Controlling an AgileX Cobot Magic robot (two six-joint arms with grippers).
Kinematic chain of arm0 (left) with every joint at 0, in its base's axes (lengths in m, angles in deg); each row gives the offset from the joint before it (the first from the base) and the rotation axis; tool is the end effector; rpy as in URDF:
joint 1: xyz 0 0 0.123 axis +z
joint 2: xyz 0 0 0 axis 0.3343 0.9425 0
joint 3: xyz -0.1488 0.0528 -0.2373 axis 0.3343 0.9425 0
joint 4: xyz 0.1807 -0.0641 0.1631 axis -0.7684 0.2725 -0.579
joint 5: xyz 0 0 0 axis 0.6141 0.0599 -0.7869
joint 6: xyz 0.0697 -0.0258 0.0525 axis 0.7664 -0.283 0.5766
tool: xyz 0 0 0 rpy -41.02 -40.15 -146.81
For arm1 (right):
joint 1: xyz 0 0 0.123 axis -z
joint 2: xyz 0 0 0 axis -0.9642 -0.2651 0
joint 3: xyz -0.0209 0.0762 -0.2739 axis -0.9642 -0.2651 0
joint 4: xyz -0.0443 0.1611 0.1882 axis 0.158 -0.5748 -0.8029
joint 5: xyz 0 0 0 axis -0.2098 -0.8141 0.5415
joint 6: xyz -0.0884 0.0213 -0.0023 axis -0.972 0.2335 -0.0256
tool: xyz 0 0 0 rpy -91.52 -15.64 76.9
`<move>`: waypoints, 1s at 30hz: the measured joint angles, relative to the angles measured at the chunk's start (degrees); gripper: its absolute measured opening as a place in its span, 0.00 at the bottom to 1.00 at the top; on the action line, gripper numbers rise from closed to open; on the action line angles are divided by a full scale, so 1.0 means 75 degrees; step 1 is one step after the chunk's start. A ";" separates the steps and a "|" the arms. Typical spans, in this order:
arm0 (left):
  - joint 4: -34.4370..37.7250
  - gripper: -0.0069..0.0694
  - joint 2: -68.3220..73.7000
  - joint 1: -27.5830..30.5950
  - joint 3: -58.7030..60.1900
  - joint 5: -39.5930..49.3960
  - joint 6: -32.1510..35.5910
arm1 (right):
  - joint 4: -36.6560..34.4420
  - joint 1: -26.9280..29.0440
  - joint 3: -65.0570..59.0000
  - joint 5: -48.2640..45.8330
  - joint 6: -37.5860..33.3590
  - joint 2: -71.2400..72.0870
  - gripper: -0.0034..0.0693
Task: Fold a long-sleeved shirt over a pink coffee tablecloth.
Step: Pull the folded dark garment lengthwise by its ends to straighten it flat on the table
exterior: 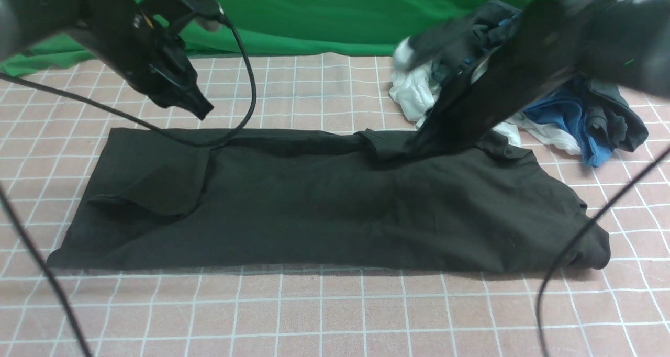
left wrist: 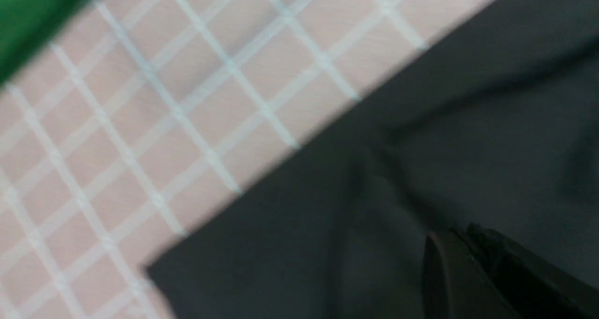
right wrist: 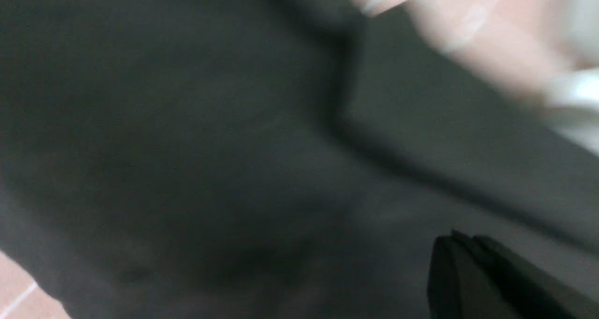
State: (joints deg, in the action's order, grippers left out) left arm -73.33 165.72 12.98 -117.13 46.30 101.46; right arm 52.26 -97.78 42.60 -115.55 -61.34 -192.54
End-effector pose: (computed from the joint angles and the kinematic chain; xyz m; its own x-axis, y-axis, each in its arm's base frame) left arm 0.3862 -0.0461 0.2771 -0.6581 0.6195 -0.4279 0.5696 0.7813 0.2553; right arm 0.3766 0.1758 0.2134 -0.7346 -0.4989 -0.4598 -0.5841 0.8099 0.0545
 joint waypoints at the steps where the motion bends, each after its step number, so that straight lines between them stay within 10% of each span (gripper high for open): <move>1: 0.0200 0.12 -0.0165 0.0000 0.0174 0.0088 0.0038 | -0.0041 -0.0010 0.0000 0.0097 -0.0062 -0.0206 0.09; 18: 0.0571 0.11 -0.1901 0.0000 0.3692 -0.0468 0.0036 | -0.0028 0.0936 0.1793 0.2907 -0.0147 -0.1921 0.09; 30: 0.1358 0.11 -0.1716 0.0185 0.3678 -0.0443 -0.0343 | -0.0044 0.0851 0.1956 -0.0691 -0.0155 -0.0855 0.10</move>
State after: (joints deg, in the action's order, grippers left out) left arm -63.14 152.85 14.36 -89.54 42.98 98.89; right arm 51.94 -91.39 57.27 -120.73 -62.51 -198.96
